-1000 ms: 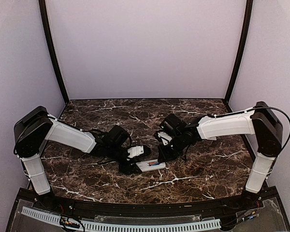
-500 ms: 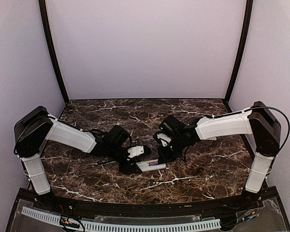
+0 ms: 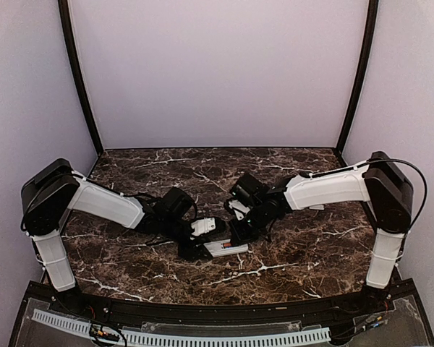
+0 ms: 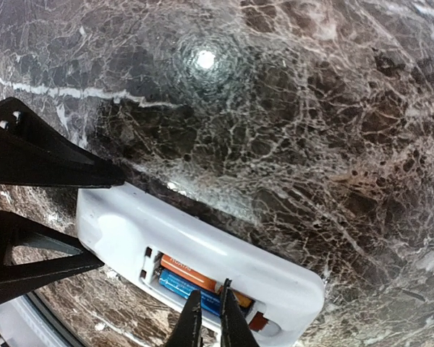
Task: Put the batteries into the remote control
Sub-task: Load the battery into the battery compartment, then pick up the battery cover at the center of the board.
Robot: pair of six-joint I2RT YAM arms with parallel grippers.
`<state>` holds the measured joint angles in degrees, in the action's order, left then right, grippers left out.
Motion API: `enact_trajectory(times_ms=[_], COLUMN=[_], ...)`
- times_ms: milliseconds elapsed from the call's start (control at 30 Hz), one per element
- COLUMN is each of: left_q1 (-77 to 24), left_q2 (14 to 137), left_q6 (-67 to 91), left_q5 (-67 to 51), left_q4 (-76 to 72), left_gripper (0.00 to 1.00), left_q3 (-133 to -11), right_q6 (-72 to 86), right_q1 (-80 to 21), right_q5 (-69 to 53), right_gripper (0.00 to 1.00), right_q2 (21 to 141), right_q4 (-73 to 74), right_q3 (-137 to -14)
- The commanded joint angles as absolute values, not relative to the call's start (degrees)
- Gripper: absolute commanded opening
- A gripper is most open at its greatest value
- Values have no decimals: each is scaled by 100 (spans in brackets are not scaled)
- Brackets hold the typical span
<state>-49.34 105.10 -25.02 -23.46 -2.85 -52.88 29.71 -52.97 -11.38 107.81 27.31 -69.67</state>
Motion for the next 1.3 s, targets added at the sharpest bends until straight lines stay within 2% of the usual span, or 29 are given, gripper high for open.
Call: enact_trajectory(times_ms=[0,167,600,667,800,867,967,1267], left_q1=[-4972,-4968,-4974,-4971,-4972,-4969,-4973,-4972], left_q2=[10666,10670,10679,10678,10651,10633,10593,10378], left_q6=[-2454,-2461,-2461,-2469,-2489,-2500,-2503,-2554], left_q5=[-2400,-2409,-2400,-2395,-2396,-2388,-2376,-2253], left_q4=[-34,-35,35,115,152,168,188,266], left_gripper=[49,49,49,50,56,60,68,74], left_q3=[-5335,-5339,-5368,-5384,-5396,-5396,-5409,-5415], right_q6=[3038,2967,2668,2562,2194,2059,1911,1443], right_q1=[-5450,-5449,-5140,-4865,-4007,-3427,-2660,-1591], right_q5=[-437,-273,-880,-725,-243,-59,545,563], right_gripper=[11,13,15,19,36,40,43,40], right_q2=[10959,10667,10028,9800,9325,9133,9037,9976], right_q4=[3304,3374,3194,3249,3491,3589,3724,3643], right_q3=[-7043,-7116,-7262,-7155,-6822,-6683,-6646,-7030])
